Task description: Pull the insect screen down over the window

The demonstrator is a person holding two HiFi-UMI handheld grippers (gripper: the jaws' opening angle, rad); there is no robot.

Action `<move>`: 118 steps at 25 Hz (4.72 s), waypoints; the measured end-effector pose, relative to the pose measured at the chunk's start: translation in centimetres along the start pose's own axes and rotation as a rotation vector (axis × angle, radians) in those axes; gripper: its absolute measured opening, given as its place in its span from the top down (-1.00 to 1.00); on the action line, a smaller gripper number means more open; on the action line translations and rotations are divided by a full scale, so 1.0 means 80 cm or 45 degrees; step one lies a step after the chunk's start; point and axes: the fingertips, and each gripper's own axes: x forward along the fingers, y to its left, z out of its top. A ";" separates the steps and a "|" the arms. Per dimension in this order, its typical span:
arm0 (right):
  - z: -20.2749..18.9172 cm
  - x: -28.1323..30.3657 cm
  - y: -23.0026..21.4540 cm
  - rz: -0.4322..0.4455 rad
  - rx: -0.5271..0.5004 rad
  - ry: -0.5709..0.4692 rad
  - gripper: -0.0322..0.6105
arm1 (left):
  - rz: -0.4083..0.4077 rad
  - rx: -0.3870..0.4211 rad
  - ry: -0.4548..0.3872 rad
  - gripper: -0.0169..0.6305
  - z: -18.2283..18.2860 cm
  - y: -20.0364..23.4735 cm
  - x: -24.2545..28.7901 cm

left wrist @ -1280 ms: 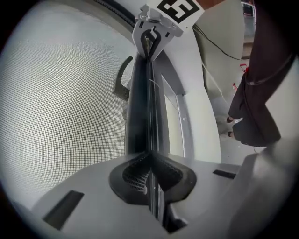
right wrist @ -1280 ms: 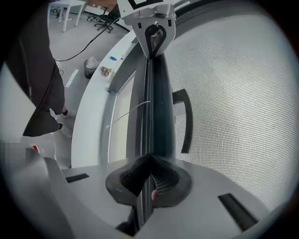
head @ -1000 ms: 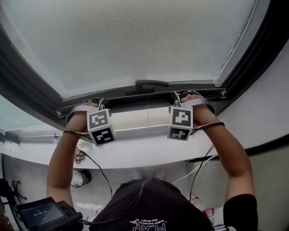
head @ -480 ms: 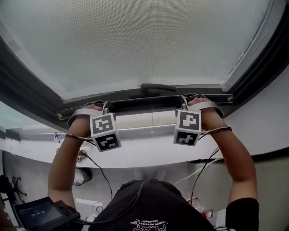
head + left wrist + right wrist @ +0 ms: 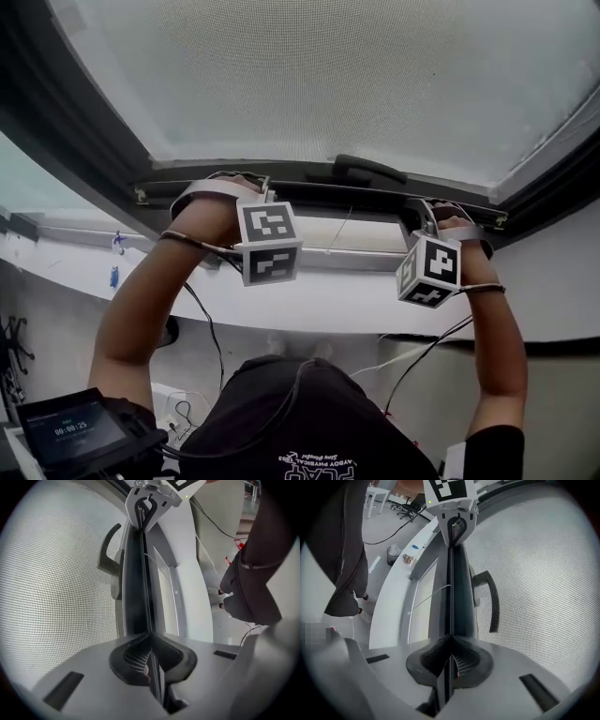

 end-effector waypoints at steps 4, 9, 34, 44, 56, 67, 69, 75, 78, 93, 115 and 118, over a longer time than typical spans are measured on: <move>-0.003 -0.009 0.007 0.015 -0.019 -0.008 0.84 | 0.003 0.009 0.015 0.92 -0.001 0.000 -0.002; 0.005 -0.025 0.009 0.051 0.036 -0.057 0.68 | -0.001 0.008 -0.012 0.92 0.003 0.002 -0.009; 0.080 -0.020 0.003 -0.029 -0.067 0.134 0.57 | 0.322 -0.184 -0.417 0.86 -0.002 -0.011 -0.071; 0.081 -0.013 0.016 -0.015 -0.094 0.172 0.57 | 0.214 -0.164 -0.129 0.51 -0.005 -0.028 -0.025; 0.073 -0.010 0.024 0.048 -0.012 0.102 0.46 | 0.118 -0.095 -0.081 0.51 0.005 -0.027 -0.021; 0.066 -0.013 0.008 -0.037 -0.090 0.162 0.46 | 0.016 -0.105 -0.128 0.51 0.003 -0.024 -0.027; 0.070 -0.012 0.008 -0.047 -0.086 0.148 0.46 | 0.035 -0.099 -0.108 0.51 0.001 -0.022 -0.026; 0.075 -0.011 0.007 -0.066 -0.039 0.074 0.46 | 0.076 -0.084 -0.075 0.51 -0.003 -0.019 -0.022; 0.077 -0.010 0.005 -0.064 -0.029 0.059 0.46 | 0.084 -0.083 -0.078 0.51 -0.004 -0.017 -0.020; 0.084 0.001 -0.004 -0.158 0.080 -0.004 0.53 | 0.227 -0.140 -0.129 0.58 -0.007 -0.003 -0.012; 0.075 0.008 -0.011 -0.190 0.085 -0.073 0.40 | 0.216 -0.170 -0.184 0.58 -0.003 0.010 -0.015; 0.075 0.005 -0.011 -0.185 0.090 -0.077 0.40 | 0.229 -0.173 -0.192 0.58 -0.002 0.010 -0.017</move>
